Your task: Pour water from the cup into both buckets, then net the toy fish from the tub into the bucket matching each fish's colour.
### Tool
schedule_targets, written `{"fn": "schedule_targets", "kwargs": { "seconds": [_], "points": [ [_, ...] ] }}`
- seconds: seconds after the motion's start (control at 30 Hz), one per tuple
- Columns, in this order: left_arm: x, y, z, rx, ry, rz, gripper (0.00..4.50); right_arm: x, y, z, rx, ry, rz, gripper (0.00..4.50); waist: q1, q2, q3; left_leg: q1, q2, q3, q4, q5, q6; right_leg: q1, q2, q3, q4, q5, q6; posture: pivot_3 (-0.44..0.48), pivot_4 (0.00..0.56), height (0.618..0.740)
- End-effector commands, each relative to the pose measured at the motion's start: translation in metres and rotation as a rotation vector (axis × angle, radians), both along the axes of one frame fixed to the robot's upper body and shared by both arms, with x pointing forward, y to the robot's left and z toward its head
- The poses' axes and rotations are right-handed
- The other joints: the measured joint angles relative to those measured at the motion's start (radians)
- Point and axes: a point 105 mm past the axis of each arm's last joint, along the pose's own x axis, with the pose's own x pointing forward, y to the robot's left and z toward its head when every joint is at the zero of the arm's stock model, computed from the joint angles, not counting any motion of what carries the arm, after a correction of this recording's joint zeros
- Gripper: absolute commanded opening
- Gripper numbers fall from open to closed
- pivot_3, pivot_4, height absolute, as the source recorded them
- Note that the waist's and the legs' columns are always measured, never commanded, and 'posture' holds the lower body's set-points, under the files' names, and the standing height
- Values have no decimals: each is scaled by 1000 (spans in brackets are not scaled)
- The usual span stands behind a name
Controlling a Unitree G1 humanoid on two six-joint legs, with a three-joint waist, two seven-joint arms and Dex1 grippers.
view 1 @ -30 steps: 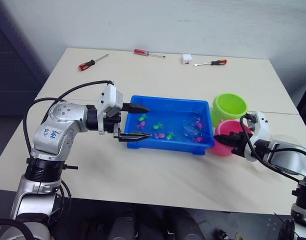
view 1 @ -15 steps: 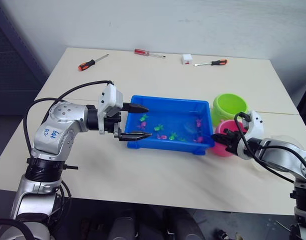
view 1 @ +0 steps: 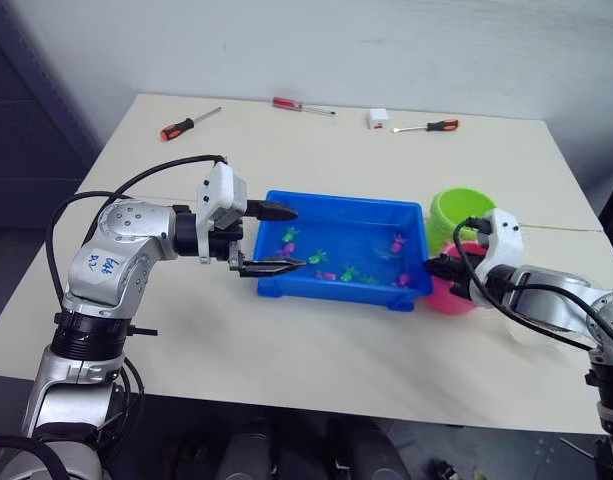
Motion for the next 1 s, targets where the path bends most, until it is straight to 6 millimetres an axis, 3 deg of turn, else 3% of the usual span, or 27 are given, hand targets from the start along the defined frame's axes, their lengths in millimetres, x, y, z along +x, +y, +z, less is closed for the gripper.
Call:
{"fn": "schedule_targets", "kwargs": {
  "seconds": [0.03, 0.23, 0.4, 0.67, 1.0],
  "points": [
    [3, 0, 6, -26, -11, 9, 4432, -10, 11, 11, -132, -109, 135, 0, 0, 0, 0, 0, 0, 0, 0, 0, 0, 0, 0, 0, 0, 0, 0, 0, 150, 740],
    [6, -3, -1, -50, 37, 0, 4432, -28, 15, 10, -271, -242, 257, 0, 1, 0, 0, 0, 0, 0, 0, 0, 1, 1, 0, 0, -1, 0, 1, 0, 150, 740],
    [9, -13, -4, -54, 46, -38, 4432, -40, 0, 4, -408, -325, 212, 0, 8, 0, 0, 0, 0, 0, 0, 0, 1, 1, 0, 0, -1, 1, 1, 0, 150, 740],
    [12, -31, -2, -49, 58, -159, 4432, -65, 3, 28, -355, -467, 171, 0, 18, 0, 0, 1, 0, 0, 1, 0, 0, 1, 1, 0, 0, 1, 1, 0, 150, 740],
    [10, -60, 6, -90, 68, -314, 4432, -105, -21, 40, -377, -516, 31, 0, 29, 0, 0, 1, 0, 0, 0, 0, 0, 2, 1, 0, -1, 1, 1, 0, 150, 740]
  ]
}}
